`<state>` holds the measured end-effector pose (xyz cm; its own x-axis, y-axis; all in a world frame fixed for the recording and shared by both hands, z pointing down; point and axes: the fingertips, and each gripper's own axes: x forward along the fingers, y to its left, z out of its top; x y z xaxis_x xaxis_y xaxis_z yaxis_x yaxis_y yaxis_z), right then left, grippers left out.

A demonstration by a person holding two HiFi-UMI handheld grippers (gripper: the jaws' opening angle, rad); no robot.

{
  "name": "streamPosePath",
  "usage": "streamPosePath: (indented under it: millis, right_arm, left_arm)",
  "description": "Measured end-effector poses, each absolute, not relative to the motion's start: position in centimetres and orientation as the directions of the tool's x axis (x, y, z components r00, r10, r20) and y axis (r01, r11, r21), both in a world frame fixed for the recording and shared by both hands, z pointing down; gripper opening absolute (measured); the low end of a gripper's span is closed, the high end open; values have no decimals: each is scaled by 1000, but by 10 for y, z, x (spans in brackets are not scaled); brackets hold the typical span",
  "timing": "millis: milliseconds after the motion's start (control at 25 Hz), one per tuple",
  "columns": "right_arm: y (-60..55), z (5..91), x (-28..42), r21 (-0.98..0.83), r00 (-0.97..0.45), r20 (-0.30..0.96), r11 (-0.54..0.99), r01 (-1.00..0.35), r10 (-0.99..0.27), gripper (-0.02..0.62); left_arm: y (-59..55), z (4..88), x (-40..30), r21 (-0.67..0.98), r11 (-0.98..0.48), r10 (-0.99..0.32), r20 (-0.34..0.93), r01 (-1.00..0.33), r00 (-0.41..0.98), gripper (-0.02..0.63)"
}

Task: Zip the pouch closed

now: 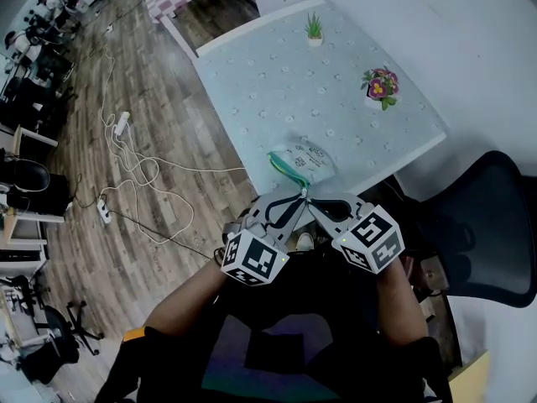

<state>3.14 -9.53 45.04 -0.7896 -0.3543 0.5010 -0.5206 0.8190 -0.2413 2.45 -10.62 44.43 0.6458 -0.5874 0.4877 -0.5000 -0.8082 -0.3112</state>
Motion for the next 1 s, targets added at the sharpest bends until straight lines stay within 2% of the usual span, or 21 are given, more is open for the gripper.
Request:
streamPosePath:
  millis: [520,1000]
  right_arm:
    - [-94,456,36,-251,-774,515,798,-547,-369,18]
    - [-87,479,62,-283,-725,569,736,-615,-387,18]
  left_arm:
    - [-115,451,19,-250,-805,-582,510,-538,633,11]
    - [-179,488,-37,-141,-689,-638,583,-711,503,10]
